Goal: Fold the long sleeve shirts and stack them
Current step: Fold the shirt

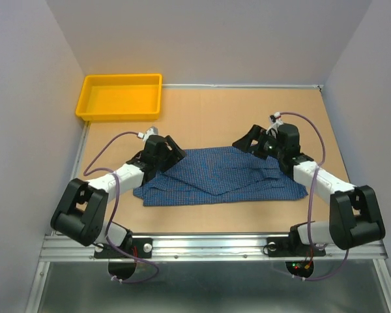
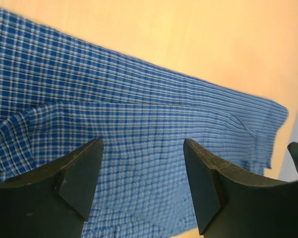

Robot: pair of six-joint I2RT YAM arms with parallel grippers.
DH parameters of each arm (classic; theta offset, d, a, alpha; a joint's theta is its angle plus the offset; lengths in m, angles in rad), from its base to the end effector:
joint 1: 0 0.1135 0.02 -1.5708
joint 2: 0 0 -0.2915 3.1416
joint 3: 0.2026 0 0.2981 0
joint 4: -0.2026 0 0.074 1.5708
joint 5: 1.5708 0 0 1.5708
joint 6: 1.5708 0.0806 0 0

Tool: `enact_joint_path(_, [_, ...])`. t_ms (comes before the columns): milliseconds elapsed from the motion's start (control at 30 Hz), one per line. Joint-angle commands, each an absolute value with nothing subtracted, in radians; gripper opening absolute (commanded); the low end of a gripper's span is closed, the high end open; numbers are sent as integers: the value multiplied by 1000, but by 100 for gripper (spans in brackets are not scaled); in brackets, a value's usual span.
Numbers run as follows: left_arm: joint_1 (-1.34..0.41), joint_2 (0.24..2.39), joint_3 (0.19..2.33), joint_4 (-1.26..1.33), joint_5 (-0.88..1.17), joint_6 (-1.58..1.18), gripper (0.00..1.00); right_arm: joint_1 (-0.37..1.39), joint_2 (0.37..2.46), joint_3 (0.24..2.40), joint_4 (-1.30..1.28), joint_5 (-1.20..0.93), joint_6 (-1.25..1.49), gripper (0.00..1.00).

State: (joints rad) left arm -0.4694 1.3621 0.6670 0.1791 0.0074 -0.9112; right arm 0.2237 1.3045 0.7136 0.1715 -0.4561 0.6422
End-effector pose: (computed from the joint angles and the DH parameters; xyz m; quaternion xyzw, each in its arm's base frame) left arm 0.3179 -0.1619 0.1814 -0.1875 0.8435 -0.3229 0.3860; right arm 0.3362 0.1129 0.2223 0.0493 0.8248 0.3946 0.4018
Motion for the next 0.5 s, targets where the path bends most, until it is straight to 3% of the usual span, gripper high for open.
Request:
enact_joint_path(0, [-454,1407,637,298,-25,-954,77,219,1348,623,380,-499,676,100])
enact_joint_path(267, [-319,1399,405,405,26,-1078,76,108,1515,436,560,-476,692,100])
enact_joint_path(467, [-252,1255,316,388,8,-1112,75,23,1514,400,580,-520,669,100])
